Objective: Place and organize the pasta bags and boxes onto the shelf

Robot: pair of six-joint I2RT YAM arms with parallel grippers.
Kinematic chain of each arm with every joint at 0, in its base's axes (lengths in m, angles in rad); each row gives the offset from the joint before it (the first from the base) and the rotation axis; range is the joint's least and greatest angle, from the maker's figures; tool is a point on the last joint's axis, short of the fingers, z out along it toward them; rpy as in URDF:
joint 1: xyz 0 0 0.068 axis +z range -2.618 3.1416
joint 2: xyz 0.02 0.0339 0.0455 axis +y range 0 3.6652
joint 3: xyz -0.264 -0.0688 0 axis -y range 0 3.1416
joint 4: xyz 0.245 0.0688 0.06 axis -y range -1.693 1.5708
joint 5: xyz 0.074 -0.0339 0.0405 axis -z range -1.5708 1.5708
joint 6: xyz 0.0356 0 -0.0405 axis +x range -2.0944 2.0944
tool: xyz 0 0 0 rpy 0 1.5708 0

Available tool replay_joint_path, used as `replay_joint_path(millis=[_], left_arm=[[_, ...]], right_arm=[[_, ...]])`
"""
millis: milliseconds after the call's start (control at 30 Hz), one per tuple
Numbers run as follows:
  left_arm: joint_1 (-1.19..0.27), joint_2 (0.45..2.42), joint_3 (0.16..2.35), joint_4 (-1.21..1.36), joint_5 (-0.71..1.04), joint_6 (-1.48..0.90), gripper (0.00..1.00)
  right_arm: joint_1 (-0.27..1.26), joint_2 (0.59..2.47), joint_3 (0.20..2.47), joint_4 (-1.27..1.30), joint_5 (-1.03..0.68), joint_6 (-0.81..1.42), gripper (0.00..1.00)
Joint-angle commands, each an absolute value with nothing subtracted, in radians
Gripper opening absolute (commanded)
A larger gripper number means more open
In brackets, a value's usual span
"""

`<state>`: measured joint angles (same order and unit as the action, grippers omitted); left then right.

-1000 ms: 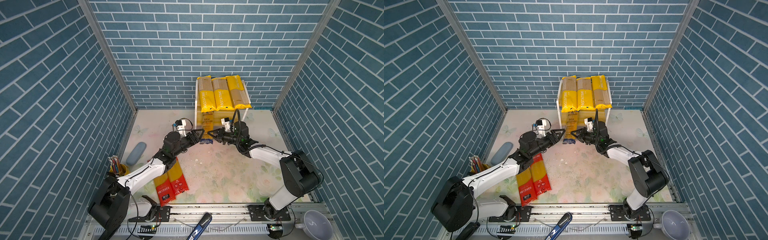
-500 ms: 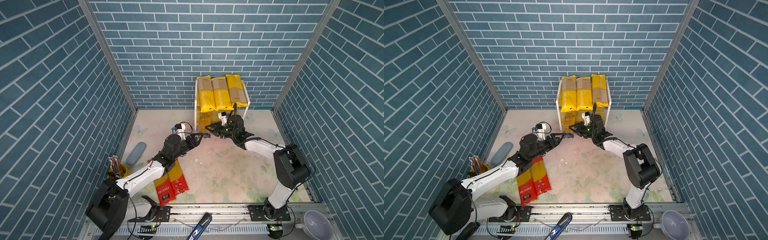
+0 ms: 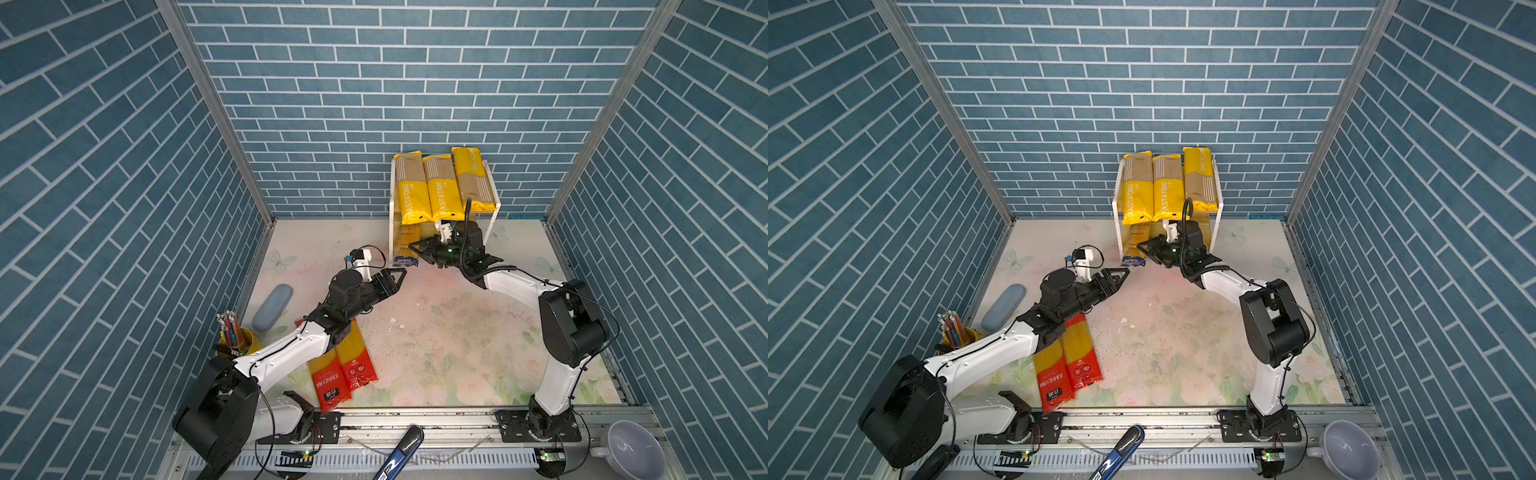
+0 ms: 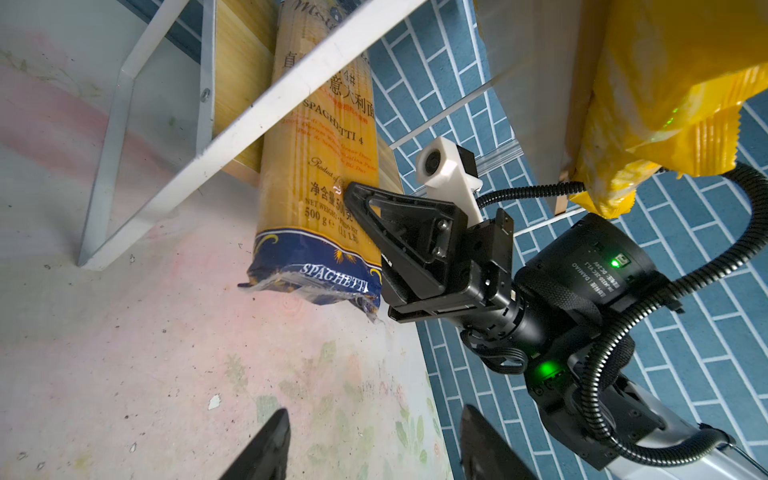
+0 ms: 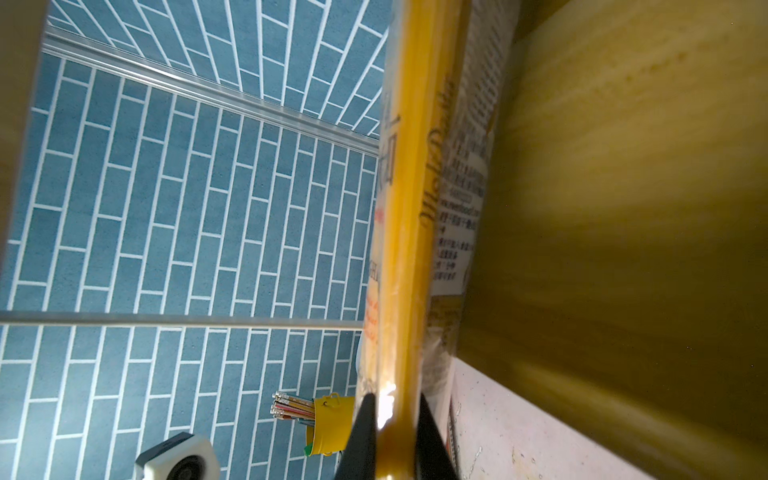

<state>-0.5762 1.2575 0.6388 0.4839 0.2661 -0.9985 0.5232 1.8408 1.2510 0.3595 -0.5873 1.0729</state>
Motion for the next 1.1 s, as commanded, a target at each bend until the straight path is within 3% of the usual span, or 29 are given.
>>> replay_joint_path(millis=[0,233,833,1067], left_arm=[[-0.581,1.256,0.614,0.495,0.265,-0.983,0.65],[-0.581,1.272,0.620,0.495,0.268,-0.980,0.65],[-0.583,1.262,0.649,0.458,0.256,-0.960,0.65],[-0.585,1.215,0.638,0.405,0.221,-0.946,0.65]], right_arm=[[0.511,1.839,1.290,0.442,-0.561,0.978,0.17],[0.511,1.777,1.230,0.436,-0.560,0.964,0.30],[0.627,1.617,1.005,0.497,-0.409,1.043,0.37],[0.677,1.643,0.956,0.520,-0.233,1.110,0.43]])
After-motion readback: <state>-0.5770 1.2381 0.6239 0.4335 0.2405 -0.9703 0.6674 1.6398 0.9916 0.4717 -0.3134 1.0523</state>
